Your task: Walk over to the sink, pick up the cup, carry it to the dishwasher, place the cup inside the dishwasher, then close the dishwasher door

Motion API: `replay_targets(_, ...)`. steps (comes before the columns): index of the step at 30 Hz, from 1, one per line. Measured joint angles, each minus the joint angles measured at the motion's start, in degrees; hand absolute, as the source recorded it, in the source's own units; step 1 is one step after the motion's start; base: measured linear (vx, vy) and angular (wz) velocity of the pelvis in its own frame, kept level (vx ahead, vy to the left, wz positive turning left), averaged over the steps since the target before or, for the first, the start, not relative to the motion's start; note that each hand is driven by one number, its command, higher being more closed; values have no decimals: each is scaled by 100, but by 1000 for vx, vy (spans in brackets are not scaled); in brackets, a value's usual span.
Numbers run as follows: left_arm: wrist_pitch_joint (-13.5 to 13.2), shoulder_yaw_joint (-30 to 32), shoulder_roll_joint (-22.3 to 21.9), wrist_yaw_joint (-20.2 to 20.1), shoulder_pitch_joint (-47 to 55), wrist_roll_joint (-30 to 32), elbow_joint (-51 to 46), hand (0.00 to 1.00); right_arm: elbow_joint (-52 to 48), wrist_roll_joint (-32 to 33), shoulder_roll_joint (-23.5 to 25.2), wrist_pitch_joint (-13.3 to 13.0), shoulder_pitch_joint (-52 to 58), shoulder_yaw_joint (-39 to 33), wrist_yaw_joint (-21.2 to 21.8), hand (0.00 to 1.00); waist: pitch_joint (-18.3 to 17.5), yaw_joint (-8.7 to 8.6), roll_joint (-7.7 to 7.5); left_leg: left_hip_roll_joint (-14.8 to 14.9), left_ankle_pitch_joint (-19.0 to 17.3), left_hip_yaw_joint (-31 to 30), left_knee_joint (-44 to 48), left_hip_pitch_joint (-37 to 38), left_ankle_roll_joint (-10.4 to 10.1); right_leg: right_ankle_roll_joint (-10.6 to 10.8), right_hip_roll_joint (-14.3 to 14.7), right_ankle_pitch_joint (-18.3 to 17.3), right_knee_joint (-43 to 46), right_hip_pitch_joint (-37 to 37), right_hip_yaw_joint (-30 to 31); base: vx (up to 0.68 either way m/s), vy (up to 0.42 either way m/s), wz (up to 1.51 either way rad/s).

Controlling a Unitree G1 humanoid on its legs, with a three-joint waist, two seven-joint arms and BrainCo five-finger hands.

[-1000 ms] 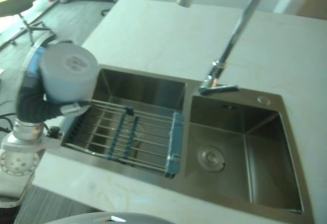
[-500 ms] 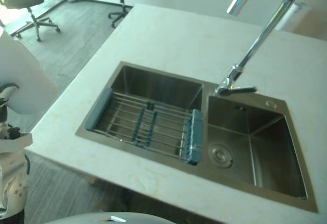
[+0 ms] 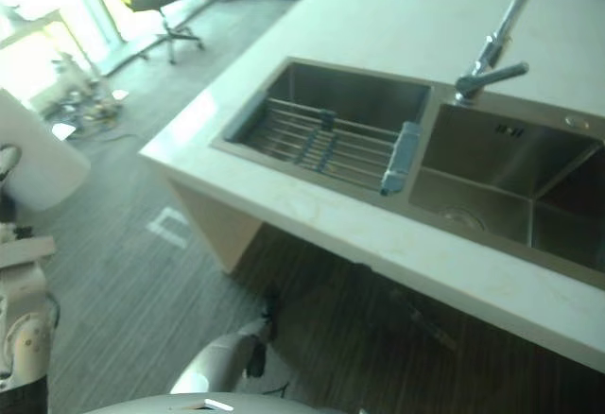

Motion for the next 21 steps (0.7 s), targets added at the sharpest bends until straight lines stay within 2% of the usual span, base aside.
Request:
replay_targets(2, -53, 100, 33, -2, -15, -108, -216, 100, -107, 38, 42, 10, 43, 232, 5, 0, -22, 10, -199, 84, -81, 243, 352, 125, 56, 6, -191, 190, -52, -183, -368, -372, -77, 111)
replay_targets(4, -131, -13, 34, -5, -57, -96, -389, 100, -176, 31, 102, -35, -5, 232, 14, 0, -67, -7, -276, 501, -431, 316, 1018, 397, 2, 30, -409, 537, -223, -445, -938, -334, -49, 133)
replay_targets(5, -132, -96, 29, -2, -74, -95, -397, 100, -169, 30, 98, -57, -19, 224, 11, 0, -71, -31, -285, 629, -542, 369, 1174, 497, -10, 44, -483, 602, -251, -489, -1098, -246, -12, 127)
replay_targets(6, -129, -237, -2, -12, -94, -87, -395, 100, -160, 31, 96, -100, -19, 210, 8, 0, -80, -95, -305, 814, -688, 449, 1414, 658, -7, 58, -625, 668, -258, -547, -1390, -265, 13, 177)
replay_targets(7, -124, -452, -162, -71, -101, 16, -394, 100, -111, 43, 96, -122, 29, 167, 4, 0, -156, -252, -348, 1126, -891, 601, 1796, 899, 3, 152, -894, 746, -253, -605, -1966, -244, 31, 189)
replay_targets(8, -124, -504, -242, -114, -103, 84, -395, 100, -74, 44, 91, -122, 58, 154, 4, 0, -192, -314, -358, 1243, -951, 633, 1905, 999, -24, 186, -982, 783, -258, -608, -2169, -193, 71, 227)
replay_targets(9, -125, -591, -383, -177, -101, 193, -397, 100, 52, 63, 66, -121, 138, 113, 11, 0, -299, -380, -344, 1494, -1045, 717, 2070, 1188, -47, 298, -1125, 861, -271, -623, -2600, -105, 121, 202)
replay_targets(10, -127, -599, -478, -214, -98, 365, -401, 100, 141, 90, 29, -112, 232, 93, 36, 0, -402, -403, -256, 1714, -1097, 784, 2128, 1382, -92, 394, -1210, 936, -270, -624, -2997, -77, 107, 195)
replay_targets(11, -129, -600, -508, -221, -95, 483, -416, 100, 193, 83, 20, -112, 273, 63, 54, 0, -438, -409, -207, 1798, -1094, 842, 2095, 1500, -109, 447, -1233, 972, -268, -618, -3157, -78, 233, 178)
replay_targets(12, -162, -600, -588, -230, -92, 675, -449, 100, 285, -3, 0, -111, 315, -28, 128, 0, -508, -419, -105, 1894, -1048, 1012, 1865, 1766, -252, 542, -1284, 1057, -250, -592, -3540, -57, 240, 135)
replay_targets(13, -181, -612, -618, -231, -92, 758, -456, 100, 282, -80, -4, -112, 340, -34, 175, 0, -546, -426, -58, 1905, -971, 1176, 1606, 1915, -399, 587, -1309, 1103, -231, -587, -3727, -81, 404, 167)
replay_targets(14, -186, -639, -655, -250, -98, 884, -458, 100, 259, -195, -27, -128, 383, -50, 246, 0, -640, -466, 73, 1841, -566, 1427, 707, 2207, -797, 676, -1305, 1207, -190, -582, -4054, -64, 418, 176)
replay_targets(15, -186, -705, -641, -265, -131, 975, -418, 100, 158, -247, -40, -179, 422, -47, 272, 0, -719, -523, 180, 1624, -594, 1330, -202, 2468, -990, 753, -1339, 1269, -69, -598, -4239, -65, 434, 180)
replay_targets(16, -183, -752, -606, -257, -168, 1058, -396, 100, 76, -272, -44, -225, 415, -35, 272, 0, -716, -539, 178, 1517, -594, 1240, -453, 2517, -993, 778, -1385, 1280, 8, -598, -4173, -73, 418, 155)
replay_targets(18, -170, -782, -417, -231, 71, 1301, -377, 100, 34, -310, 101, -237, 303, 82, 260, 0, -639, -394, -166, 1174, -591, 987, -792, 2578, -978, 898, -1674, 1394, 49, -614, -3818, -71, 314, 87)
replay_targets(19, -170, -769, -364, -231, 167, 1317, -377, 100, 10, -310, 161, -240, 273, 154, 262, 0, -640, -358, -275, 1101, -598, 936, -803, 2578, -953, 887, -1728, 1433, 24, -592, -3776, -60, 239, 53)
replay_targets(20, -169, -777, -300, -235, 312, 1317, -377, 100, -24, -336, 241, -240, 220, 275, 162, 0, -652, -286, -431, 975, -643, 824, -803, 2566, -843, 857, -1819, 1499, -5, -558, -3606, -52, 237, 48)
replay_targets(21, -168, -787, -305, -240, 410, 1317, -377, 100, -22, -367, 253, -242, 231, 402, 130, 0, -647, -240, -512, 875, -660, 730, -802, 2564, -768, 878, -1906, 1554, -19, -530, -3486, -45, 227, 56)
